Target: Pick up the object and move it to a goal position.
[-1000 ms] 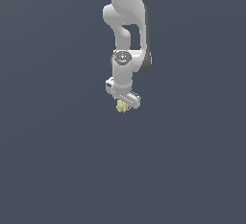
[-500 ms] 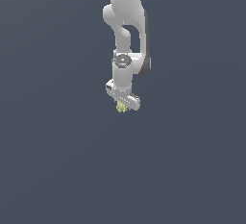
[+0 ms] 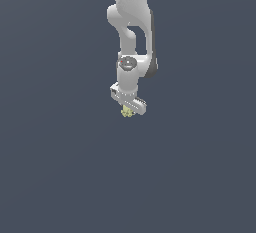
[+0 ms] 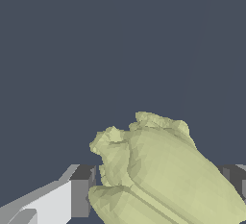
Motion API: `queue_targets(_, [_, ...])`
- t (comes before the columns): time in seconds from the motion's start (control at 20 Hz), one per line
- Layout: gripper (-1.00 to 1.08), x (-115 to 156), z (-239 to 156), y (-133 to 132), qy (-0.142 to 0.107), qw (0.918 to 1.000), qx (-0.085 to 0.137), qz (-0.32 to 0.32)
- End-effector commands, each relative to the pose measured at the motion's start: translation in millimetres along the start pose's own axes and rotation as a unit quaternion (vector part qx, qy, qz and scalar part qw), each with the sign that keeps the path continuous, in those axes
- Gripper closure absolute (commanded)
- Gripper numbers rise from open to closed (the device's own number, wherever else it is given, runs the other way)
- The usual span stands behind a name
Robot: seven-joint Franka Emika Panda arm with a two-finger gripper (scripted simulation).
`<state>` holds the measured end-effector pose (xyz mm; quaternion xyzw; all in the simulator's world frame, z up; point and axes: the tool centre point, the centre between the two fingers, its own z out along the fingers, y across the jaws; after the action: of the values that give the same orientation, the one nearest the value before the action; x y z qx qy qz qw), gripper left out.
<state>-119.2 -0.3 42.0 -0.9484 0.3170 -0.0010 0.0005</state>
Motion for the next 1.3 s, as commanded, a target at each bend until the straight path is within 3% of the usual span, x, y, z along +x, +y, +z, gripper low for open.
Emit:
queue_targets(0.0, [1.08, -0.1, -1.9, -4.1, 0.0, 1.0, 0.0, 0.0])
queue_targets(0.45, [1.08, -0.1, -24.5, -51.9, 0.0, 1.0, 0.0, 0.0])
queue_targets(1.25, [1.08, 2.8, -87.5, -189.2, 0.0, 1.0, -0.001, 0.0])
